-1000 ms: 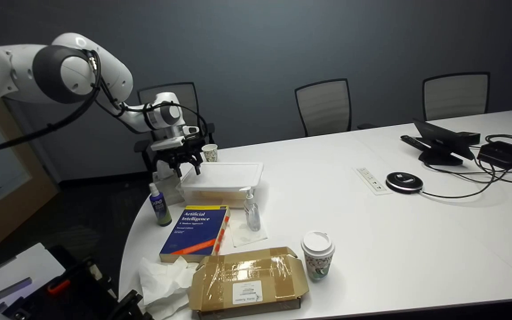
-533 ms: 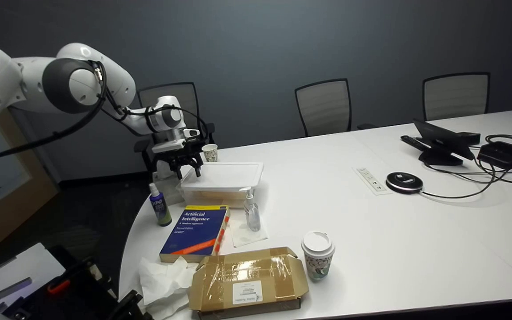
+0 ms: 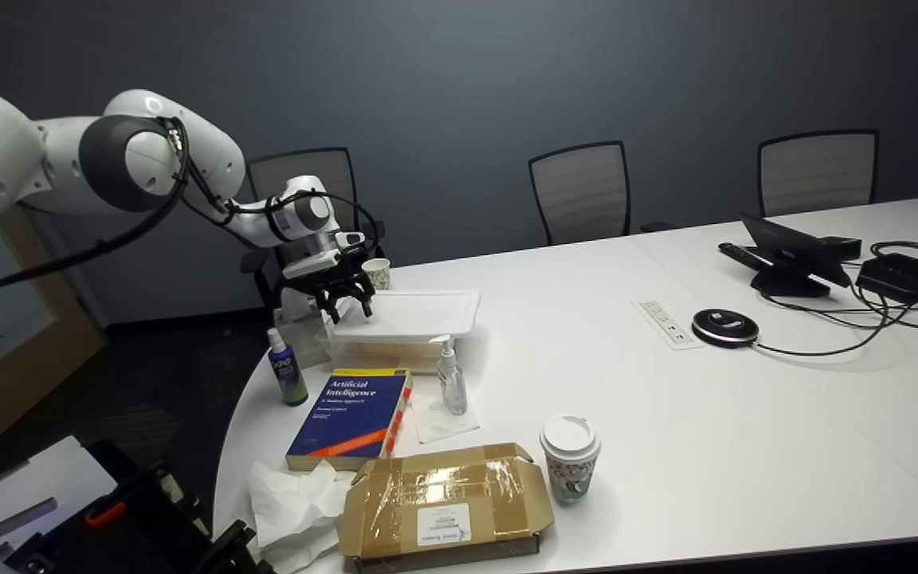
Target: Open the storage bin, then place the white bottle inside
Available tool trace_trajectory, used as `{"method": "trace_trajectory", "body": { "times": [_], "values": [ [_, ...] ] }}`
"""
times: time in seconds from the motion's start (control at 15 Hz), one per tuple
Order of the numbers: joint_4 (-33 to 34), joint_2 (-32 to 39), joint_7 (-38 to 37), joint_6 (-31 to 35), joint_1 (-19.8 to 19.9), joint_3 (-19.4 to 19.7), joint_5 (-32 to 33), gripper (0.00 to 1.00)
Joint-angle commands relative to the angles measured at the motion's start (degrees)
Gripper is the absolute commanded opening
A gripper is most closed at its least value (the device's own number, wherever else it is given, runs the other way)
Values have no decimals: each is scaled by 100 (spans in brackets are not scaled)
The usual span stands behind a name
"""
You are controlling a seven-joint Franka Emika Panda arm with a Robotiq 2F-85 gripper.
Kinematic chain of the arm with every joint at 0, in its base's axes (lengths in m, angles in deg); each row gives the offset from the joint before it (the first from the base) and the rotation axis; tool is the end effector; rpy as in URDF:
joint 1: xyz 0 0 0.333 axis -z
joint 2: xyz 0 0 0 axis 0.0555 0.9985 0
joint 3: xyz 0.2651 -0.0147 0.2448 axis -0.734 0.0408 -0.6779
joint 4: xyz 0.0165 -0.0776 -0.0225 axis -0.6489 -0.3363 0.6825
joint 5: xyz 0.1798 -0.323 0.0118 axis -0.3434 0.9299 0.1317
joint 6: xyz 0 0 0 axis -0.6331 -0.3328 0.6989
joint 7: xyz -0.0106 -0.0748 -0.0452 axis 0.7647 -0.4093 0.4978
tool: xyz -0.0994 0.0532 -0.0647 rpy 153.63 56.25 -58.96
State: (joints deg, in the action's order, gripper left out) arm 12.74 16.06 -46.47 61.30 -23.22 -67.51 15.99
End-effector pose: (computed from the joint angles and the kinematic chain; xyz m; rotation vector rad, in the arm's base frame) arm 0.7149 0.2294 0.1145 2.7779 0.4848 -0.2176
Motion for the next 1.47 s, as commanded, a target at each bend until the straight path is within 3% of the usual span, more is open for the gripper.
{"method": "trace_trajectory", "body": {
  "times": [0.0, 0.67, 1.4],
  "values": [
    [377, 222, -114, -224, -124, 229, 124, 100],
    [627, 370, -198, -287, 18, 622, 221, 100],
    [633, 366, -581, -289, 427, 928, 208, 100]
  ]
}}
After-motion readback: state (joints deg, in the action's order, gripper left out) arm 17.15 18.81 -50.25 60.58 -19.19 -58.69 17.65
